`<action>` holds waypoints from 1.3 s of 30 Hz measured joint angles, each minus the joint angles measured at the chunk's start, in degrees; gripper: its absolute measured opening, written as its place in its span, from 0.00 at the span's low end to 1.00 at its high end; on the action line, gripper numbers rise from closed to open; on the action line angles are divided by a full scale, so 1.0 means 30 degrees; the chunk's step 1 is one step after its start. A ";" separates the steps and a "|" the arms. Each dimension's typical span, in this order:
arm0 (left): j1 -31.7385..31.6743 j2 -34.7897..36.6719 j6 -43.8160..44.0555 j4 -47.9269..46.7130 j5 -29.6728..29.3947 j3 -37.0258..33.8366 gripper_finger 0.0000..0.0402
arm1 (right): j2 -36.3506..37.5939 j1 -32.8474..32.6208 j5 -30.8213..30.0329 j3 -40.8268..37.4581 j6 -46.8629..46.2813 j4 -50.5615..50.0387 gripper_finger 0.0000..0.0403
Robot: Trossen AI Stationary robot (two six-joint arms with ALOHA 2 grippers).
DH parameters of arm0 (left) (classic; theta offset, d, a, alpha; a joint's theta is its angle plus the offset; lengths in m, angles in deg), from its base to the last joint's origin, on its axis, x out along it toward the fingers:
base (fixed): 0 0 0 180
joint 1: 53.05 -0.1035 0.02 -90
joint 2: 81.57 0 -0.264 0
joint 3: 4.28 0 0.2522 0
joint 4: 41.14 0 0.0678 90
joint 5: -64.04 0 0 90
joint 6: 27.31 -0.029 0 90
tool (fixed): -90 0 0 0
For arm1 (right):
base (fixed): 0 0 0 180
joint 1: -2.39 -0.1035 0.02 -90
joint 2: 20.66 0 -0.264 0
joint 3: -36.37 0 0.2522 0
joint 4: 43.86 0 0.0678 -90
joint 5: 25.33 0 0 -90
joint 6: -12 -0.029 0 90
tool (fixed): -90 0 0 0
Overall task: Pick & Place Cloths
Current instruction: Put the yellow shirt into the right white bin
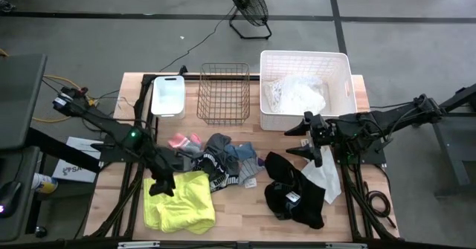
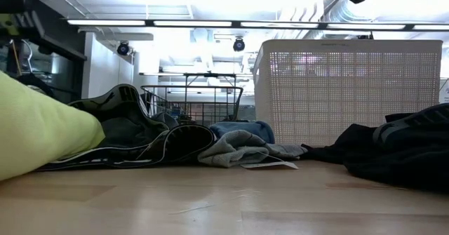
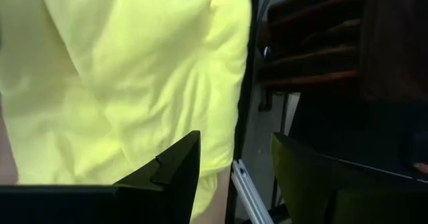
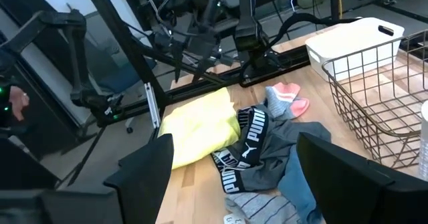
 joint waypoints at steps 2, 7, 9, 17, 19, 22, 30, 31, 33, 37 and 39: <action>0.0359 -0.0337 0.0415 0.0007 -0.0192 0.0000 0.45 | 0.0000 0.0000 0.0001 0.0000 0.0000 -0.0070 0.77; 0.0674 -0.1088 0.2479 -0.0358 -0.0822 0.0000 0.45 | 0.0000 0.0000 0.0081 0.0000 0.0007 -0.0317 0.77; 0.0635 -0.1370 0.4092 -0.0590 -0.0908 0.0000 0.45 | 0.0000 0.0000 0.0395 0.0002 0.0005 -0.0552 0.77; 0.0640 -0.3187 0.5036 -0.0143 -0.1385 0.0000 0.45 | 0.0000 0.0000 0.0495 0.0007 0.0008 -0.1725 0.77; 0.0635 -0.3788 0.4247 -0.0148 -0.1703 0.0000 0.45 | 0.0000 0.0000 0.0488 0.0007 0.0014 -0.2026 0.77; 0.0642 -0.4637 0.3063 -0.0031 -0.1843 0.0000 0.45 | 0.0000 0.0000 0.0495 0.0007 0.0015 -0.2281 0.77; 0.0642 -0.6415 0.0730 0.0007 -0.2157 0.0000 0.45 | 0.0000 0.0000 0.0495 0.0007 0.0007 -0.2509 0.77; 0.0642 -0.6608 0.0549 0.0015 -0.2322 0.0000 0.45 | 0.0000 0.0000 0.0495 0.0007 0.0015 -0.2523 0.77; 0.0642 -0.6975 0.0217 0.0015 -0.2820 0.0000 0.45 | 0.0000 0.0000 0.0493 0.0007 0.0015 -0.2516 0.77; 0.0637 -0.7789 -0.1004 0.0017 -0.3621 0.0000 0.45 | 0.0000 0.0000 0.0488 0.0007 0.0015 -0.2509 0.77; 0.0642 -0.8206 -0.1839 0.0022 -0.3839 0.0000 0.45 | 0.0000 0.0000 0.0488 0.0007 0.0015 -0.2509 0.77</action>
